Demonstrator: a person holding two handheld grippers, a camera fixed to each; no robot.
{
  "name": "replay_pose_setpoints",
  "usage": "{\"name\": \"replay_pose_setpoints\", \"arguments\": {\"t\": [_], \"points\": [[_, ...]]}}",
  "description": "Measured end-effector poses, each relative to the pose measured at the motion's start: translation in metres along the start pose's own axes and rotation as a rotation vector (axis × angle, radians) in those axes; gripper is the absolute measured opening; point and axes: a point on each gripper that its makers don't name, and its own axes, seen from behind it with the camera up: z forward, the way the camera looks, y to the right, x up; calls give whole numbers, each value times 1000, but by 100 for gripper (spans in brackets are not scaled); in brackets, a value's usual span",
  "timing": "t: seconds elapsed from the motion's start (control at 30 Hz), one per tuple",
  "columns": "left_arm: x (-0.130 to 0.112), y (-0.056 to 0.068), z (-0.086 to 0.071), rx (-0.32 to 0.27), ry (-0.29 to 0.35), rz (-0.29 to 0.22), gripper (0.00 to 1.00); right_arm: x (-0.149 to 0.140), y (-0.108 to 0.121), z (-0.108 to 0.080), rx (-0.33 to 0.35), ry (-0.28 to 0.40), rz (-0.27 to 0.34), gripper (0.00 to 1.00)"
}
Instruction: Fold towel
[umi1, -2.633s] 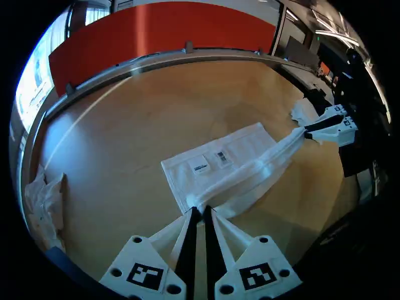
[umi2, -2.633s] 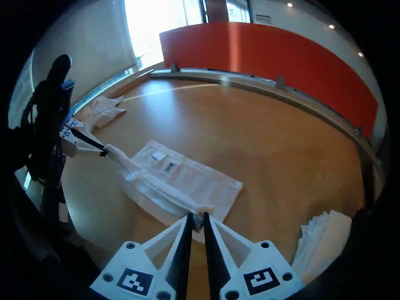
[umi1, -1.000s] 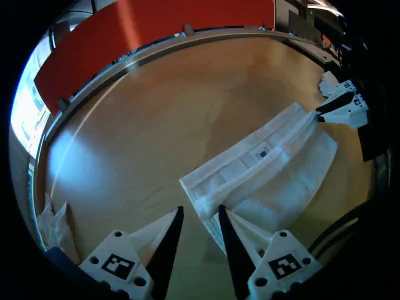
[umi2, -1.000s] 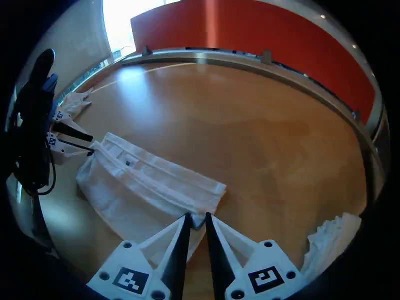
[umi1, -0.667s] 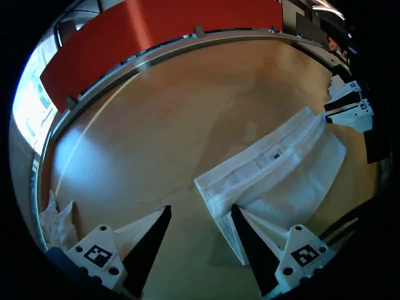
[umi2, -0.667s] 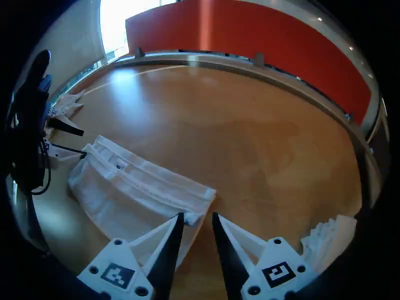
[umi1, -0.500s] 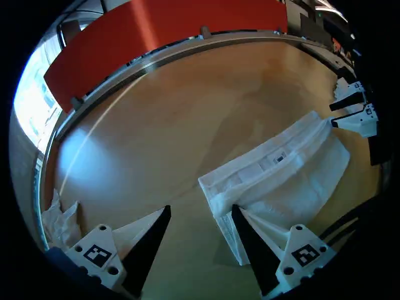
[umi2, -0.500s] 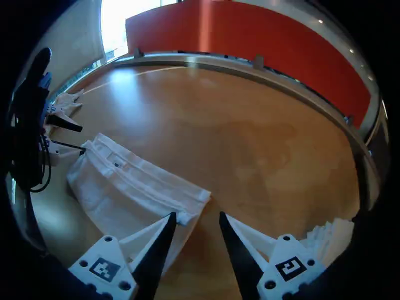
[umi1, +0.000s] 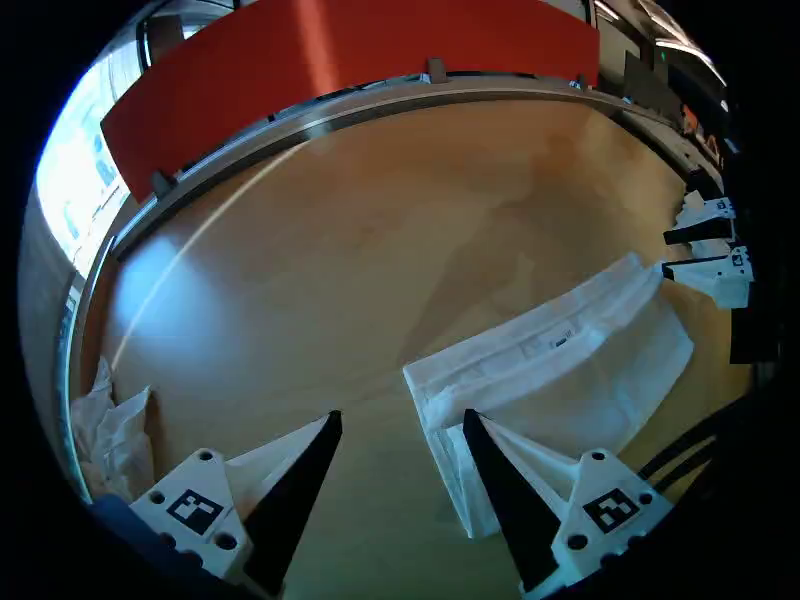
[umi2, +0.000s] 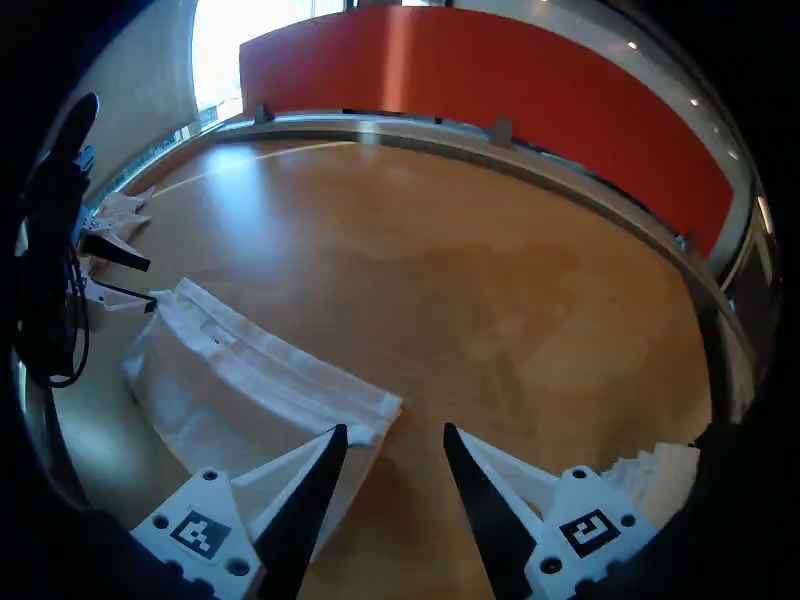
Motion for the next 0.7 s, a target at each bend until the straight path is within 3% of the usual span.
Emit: {"name": "replay_pose_setpoints", "arguments": {"t": [0.23, 0.7], "points": [[3, -6, -3, 1, 7, -28, 90, 2, 2, -3, -5, 9, -7, 85], [0, -13, -4, 19, 9, -48, 90, 3, 7, -5, -16, 17, -2, 86]]}}
